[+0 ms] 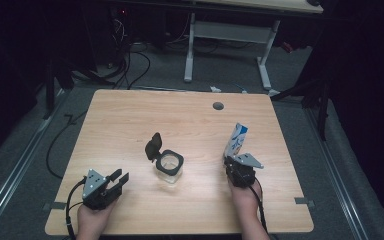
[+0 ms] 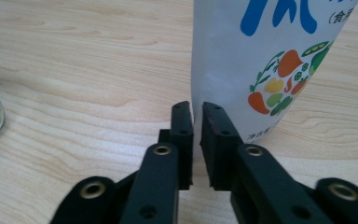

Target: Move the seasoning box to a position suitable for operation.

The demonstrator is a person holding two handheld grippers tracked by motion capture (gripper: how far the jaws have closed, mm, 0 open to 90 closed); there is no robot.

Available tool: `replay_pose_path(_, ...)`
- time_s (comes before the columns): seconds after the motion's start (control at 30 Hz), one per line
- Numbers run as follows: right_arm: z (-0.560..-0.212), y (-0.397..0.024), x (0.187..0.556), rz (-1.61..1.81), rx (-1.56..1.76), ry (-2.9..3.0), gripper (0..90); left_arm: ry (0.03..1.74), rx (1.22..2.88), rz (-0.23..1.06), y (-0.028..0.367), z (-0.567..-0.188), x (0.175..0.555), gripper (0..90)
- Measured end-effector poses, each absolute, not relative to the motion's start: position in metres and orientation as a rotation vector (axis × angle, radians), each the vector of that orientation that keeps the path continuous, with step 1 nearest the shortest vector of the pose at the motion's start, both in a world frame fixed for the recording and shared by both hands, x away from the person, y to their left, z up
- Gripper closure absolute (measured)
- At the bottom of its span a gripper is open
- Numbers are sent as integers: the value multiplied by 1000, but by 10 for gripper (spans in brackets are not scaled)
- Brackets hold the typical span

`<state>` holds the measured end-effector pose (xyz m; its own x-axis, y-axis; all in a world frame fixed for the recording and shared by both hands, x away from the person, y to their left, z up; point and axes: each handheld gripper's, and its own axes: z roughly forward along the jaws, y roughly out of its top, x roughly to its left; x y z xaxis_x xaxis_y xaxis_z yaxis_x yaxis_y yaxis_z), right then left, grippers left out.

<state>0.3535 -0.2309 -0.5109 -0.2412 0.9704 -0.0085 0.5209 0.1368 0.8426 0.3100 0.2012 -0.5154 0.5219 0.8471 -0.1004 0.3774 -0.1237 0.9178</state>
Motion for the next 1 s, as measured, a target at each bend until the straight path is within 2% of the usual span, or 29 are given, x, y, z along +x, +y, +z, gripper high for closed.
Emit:
replay_pose_path(0.03,-511,-231,354,1002,1443,1835,899,1039,1719,562,202,-516,310,657)
replay_pose_path(0.37,-511,-242,344,1004,1409,1856,900,1037,1723,562,202,-516,311,660)
replay_pose_path(0.7,-510,-279,326,1013,1425,1848,900,1036,1728,558,201,-516,312,656)
replay_pose_path(0.8,-510,-286,327,1036,1444,1847,896,1028,1738,520,201,-516,314,625)
replay_pose_path(0.87,-508,-287,327,1060,1439,1867,840,1024,1760,523,200,-517,315,581)
replay_pose_path(1.0,-505,-292,325,1129,1407,1898,698,1009,1785,513,198,-518,315,556)
